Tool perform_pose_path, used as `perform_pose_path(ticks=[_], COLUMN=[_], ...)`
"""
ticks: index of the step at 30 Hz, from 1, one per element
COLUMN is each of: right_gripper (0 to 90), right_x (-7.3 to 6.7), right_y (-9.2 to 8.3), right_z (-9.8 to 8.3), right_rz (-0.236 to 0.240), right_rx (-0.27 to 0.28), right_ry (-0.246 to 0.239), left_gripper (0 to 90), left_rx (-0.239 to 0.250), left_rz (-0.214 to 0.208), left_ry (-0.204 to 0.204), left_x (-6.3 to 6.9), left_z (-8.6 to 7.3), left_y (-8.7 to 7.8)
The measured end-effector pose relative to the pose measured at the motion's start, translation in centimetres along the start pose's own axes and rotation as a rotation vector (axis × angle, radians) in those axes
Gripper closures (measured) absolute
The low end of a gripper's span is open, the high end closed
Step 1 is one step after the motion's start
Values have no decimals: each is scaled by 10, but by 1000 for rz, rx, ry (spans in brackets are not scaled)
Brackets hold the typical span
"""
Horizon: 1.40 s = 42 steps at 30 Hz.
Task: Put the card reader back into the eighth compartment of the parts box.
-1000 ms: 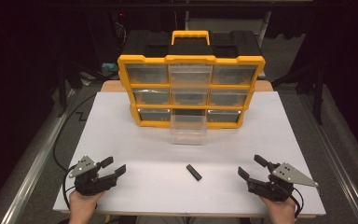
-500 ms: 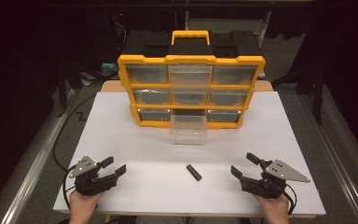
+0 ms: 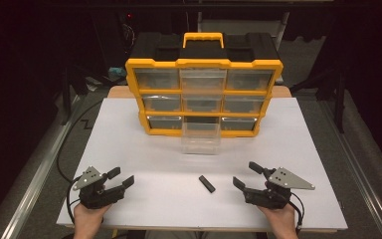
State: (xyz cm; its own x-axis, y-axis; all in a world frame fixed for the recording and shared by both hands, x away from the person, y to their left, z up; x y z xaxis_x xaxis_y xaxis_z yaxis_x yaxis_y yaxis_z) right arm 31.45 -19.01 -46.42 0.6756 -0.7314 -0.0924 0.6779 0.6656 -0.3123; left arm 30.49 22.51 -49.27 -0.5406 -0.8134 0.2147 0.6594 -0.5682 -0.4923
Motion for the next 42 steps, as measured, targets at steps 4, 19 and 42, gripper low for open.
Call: perform_pose_path(ticks=[4,19,42], right_gripper=[220,221,250], right_x=[-4,-16,-46], right_y=[5,26,66], right_z=[0,3,14], right_rz=[14,48,119], right_rx=[-7,-25,-66], right_ry=[-2,-11,-43], left_gripper=[339,339,338], left_rx=[3,-1,7], left_rz=[-1,-5,-17], left_ry=[-2,-1,-11], left_x=[0,0,0], left_z=[0,0,0], left_y=[0,0,0])
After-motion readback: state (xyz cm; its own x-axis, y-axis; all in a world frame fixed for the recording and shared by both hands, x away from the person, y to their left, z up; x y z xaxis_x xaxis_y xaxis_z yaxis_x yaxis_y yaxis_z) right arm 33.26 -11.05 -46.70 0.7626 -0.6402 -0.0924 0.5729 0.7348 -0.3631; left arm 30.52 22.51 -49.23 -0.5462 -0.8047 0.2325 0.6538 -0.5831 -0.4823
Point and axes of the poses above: each handheld gripper's, and its own axes: y roughly forward along the jaws, z roughly out of its top, x roughly to its right, the point moved 6 cm from there along y, roughly forward along the jaws, and after that the axes turned 2 degrees about -x, right-handed, at the moved point
